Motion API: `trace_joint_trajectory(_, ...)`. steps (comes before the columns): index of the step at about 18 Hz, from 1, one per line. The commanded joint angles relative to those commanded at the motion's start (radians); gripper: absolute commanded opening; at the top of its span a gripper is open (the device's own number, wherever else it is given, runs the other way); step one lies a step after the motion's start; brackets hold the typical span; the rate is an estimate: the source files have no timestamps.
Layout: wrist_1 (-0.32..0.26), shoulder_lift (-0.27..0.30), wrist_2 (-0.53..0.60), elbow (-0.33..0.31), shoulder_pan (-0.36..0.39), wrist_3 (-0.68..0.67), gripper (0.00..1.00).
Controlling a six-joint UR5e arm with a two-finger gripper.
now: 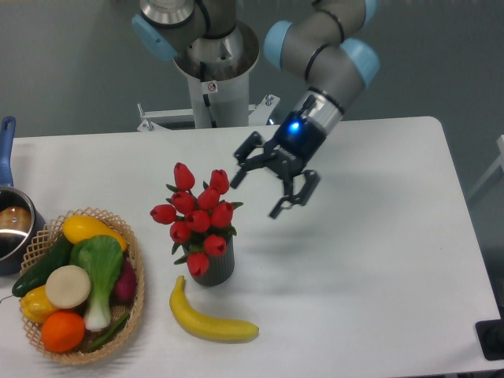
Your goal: Insert the flowers into the vase
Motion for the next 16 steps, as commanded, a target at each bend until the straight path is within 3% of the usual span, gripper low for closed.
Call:
trace_joint_trajectory(3,-0.005,-0.009,0.037,0.083,0.120,0.000,1.00)
trace_joint_trajectory(4,-0.005,-0.009,0.096,0.106,0.141,0.002,1.00)
trace_joint_trajectory(6,-0.006,-0.012,0.239,0.169,0.173,0.011,1.00)
trace_joint_trajectory(9,-0.008,-0.014,0.341,0.229,0.186,0.017,1.00)
trace_joint_trajectory(12,-0.032,-0.009,0.397,0.252,0.195,0.064,1.00)
trace_joint_trajectory(14,-0.046,-0.005,0.485,0.252,0.207,0.171,1.00)
trace_joint_trajectory(16,-0.095,0.000,0.532,0.262,0.236,0.265,1.00)
